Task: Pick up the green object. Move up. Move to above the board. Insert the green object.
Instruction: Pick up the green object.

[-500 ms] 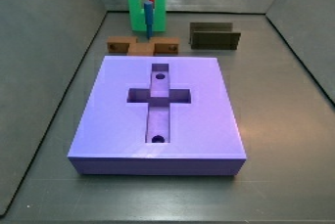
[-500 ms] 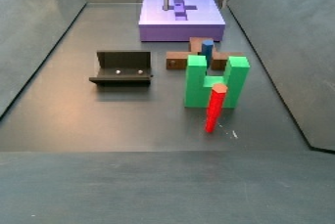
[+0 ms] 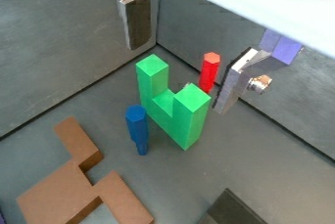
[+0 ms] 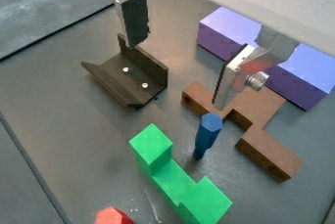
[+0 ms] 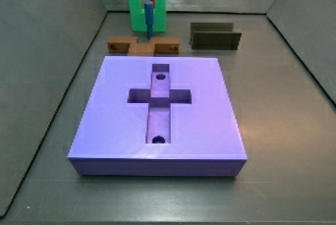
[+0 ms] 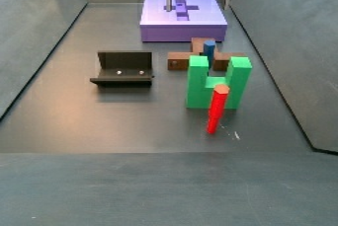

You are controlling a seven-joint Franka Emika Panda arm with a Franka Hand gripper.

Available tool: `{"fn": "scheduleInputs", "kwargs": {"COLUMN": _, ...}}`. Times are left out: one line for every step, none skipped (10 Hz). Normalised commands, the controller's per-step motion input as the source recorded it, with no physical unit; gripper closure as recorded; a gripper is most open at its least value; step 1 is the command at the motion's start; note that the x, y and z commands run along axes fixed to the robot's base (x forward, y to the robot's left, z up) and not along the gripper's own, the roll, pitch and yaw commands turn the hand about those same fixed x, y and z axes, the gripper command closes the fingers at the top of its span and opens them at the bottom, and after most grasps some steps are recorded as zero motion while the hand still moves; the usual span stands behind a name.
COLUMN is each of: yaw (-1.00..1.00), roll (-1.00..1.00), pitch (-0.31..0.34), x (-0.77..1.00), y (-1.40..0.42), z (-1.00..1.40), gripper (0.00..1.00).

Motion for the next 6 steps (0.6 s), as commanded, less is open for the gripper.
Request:
{"fn": "scheduleInputs", "kwargs": {"yaw": -0.17, "roll": -0.06, "pitch": 0.000, "x": 0.00, "y": 0.52, "z": -0.39, "gripper": 0.00}}
{"fn": "scheduleInputs", "kwargs": {"yaw": -0.25, "roll": 0.00, "pitch": 0.010, "x": 0.06, "y": 0.69, "z": -0.55, "gripper": 0.00}}
{"fn": "scheduleInputs", "kwargs": {"yaw": -0.25, "roll": 0.00, "pitch": 0.000, "x": 0.00, "y": 0.68, "z": -0.69, "gripper": 0.00}}
{"fn": "scheduleInputs", "kwargs": {"yaw": -0.09, "roll": -0.04, "pitch": 0.000, "x": 0.02, "y": 0.39, "z": -0.56, "gripper": 0.00}}
{"fn": "scheduleInputs", "kwargs": {"yaw": 0.00, "roll": -0.07, "pitch": 0.001, "x": 0.05, "y": 0.00, "z": -0.42, "gripper": 0.00}}
{"fn": "scheduleInputs", "kwargs": {"yaw": 0.00, "roll": -0.13, "pitch": 0.003, "x": 0.02, "y": 0.00, "z": -0.23, "gripper": 0.00}}
